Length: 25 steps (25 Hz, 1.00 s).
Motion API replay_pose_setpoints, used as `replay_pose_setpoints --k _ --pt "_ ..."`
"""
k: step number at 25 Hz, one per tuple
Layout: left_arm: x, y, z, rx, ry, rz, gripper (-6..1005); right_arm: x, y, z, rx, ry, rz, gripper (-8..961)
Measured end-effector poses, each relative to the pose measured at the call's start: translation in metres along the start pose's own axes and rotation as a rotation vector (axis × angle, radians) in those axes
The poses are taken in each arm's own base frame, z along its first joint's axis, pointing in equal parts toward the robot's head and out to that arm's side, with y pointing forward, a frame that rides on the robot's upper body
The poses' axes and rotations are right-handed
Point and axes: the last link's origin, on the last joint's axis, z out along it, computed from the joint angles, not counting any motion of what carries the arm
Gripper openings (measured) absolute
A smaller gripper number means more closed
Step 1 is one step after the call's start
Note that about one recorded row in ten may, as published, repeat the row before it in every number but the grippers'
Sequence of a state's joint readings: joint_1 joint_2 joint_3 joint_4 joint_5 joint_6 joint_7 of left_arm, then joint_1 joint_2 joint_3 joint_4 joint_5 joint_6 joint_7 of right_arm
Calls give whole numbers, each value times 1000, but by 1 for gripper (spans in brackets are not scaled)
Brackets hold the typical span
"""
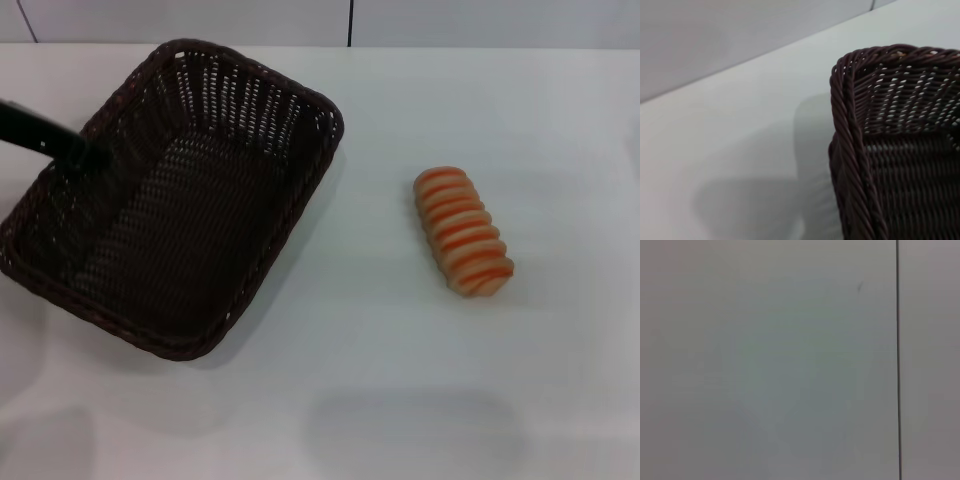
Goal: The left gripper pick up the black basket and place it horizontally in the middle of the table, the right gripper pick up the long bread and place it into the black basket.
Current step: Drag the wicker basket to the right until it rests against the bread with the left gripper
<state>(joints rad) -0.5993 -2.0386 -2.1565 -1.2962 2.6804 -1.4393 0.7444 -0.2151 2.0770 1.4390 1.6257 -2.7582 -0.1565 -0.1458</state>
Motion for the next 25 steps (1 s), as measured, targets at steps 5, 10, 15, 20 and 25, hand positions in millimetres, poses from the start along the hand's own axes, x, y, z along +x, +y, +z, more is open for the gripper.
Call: replay_pose_setpoints --k 5,10,15,20,25 --pt "16 1 -15 -75 48 83 199 0 0 0 1 1 1 680" --pt "34 6 -34 -167 103 181 191 0 -1 -1 2 1 2 680" --pt "49 13 -51 -267 141 275 190 1 -1 -2 5 4 3 680" --pt "64 29 -66 -375 158 395 202 2 -2 -3 8 5 3 680" --pt "69 39 -69 -417 148 462 214 1 -3 -5 13 4 4 679"
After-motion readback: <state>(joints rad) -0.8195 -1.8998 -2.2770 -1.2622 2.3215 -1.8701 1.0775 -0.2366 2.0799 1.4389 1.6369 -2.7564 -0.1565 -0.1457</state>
